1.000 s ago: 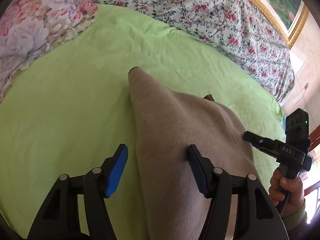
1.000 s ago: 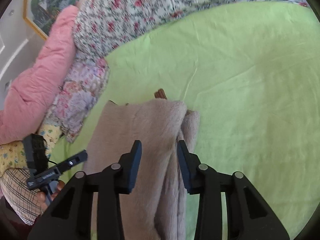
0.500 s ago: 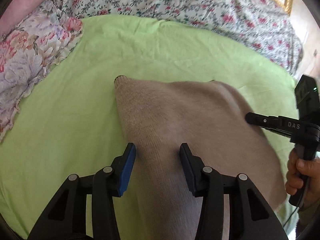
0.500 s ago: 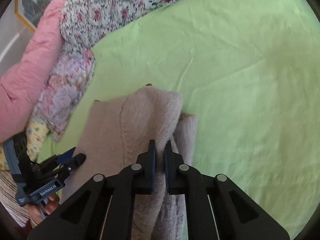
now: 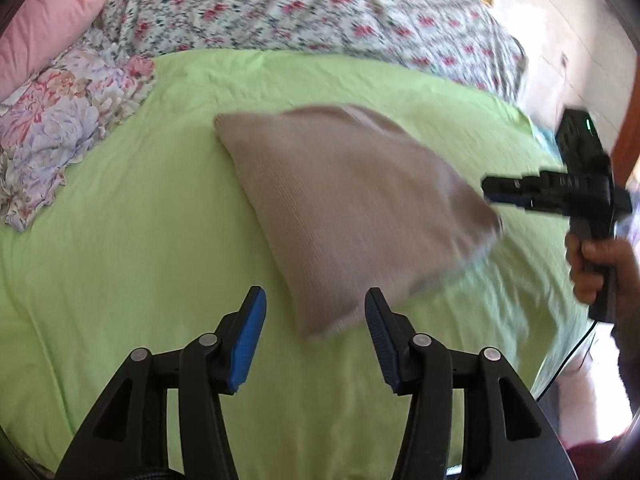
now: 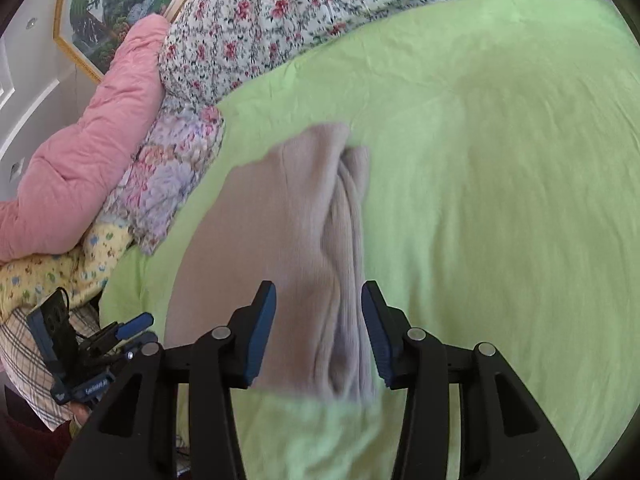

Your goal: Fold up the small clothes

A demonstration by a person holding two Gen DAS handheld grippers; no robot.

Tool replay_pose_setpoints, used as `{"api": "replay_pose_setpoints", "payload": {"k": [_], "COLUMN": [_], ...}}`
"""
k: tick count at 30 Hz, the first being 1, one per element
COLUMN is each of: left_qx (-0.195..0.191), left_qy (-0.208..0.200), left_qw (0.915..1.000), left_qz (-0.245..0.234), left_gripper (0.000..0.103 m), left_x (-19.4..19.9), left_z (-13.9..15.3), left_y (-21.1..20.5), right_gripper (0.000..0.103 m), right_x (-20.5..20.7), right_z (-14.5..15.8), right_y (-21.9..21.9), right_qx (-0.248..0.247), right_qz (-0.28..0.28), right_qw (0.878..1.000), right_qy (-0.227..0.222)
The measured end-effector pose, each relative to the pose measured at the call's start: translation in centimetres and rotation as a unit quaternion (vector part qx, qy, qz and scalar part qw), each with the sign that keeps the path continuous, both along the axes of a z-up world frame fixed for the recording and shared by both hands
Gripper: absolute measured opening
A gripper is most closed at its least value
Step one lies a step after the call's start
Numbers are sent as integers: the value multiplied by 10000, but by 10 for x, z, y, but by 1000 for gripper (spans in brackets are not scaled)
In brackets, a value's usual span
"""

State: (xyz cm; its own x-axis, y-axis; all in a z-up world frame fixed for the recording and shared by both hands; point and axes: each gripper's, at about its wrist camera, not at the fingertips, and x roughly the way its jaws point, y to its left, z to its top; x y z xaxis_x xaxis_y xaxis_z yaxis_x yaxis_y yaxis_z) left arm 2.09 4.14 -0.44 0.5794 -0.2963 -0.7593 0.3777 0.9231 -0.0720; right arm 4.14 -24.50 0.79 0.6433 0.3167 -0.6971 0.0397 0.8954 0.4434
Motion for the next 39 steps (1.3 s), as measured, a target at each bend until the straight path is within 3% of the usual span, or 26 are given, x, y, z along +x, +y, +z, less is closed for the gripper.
{"api": "replay_pose_setpoints", "payload": {"k": [3,7,9,12,15,17,19,21,30,35,39], "left_qx": [284,385,276,243,270,129,73,87,-144,-163,-398], "left_qy": [3,-33,77,106,288,553,566,615,954,950,779], "left_qw": [9996,9986,9987,9984,9977,9964,9961,9959,9941,9947,9959], "left_qz": [85,351,412,506,557,630,667,655,490,352,229], "left_gripper": [53,49,16,11,9,9,9,9,16,15,15], "left_x": [-2,8,15,17,19,22,23,25,18,10,5], "left_z": [-16,-24,-28,-27,-36,-46,-47,-47,-44,-40,-19], "left_y": [-10,-11,-9,-7,-6,-4,-2,-2,9,14,26], "right_gripper": [46,44,8,6,6,6,6,6,6,6,24], "right_x": [-2,2,5,3,-6,-5,-1,1,1,1,-6], "right_z": [-11,-19,-22,-15,-2,-11,-29,-42,-37,-39,-28], "right_y": [8,14,13,13,9,4,1,0,-1,1,-5], "right_qx": [-60,-88,34,64,-165,-338,-533,-543,-673,-698,-652], "right_qz": [61,98,125,133,98,62,31,5,56,24,-127], "right_qw": [9999,9998,9998,9999,9997,9994,9981,9977,9968,9965,9966], "right_qy": [104,122,150,34,-122,50,318,396,431,451,487]}}
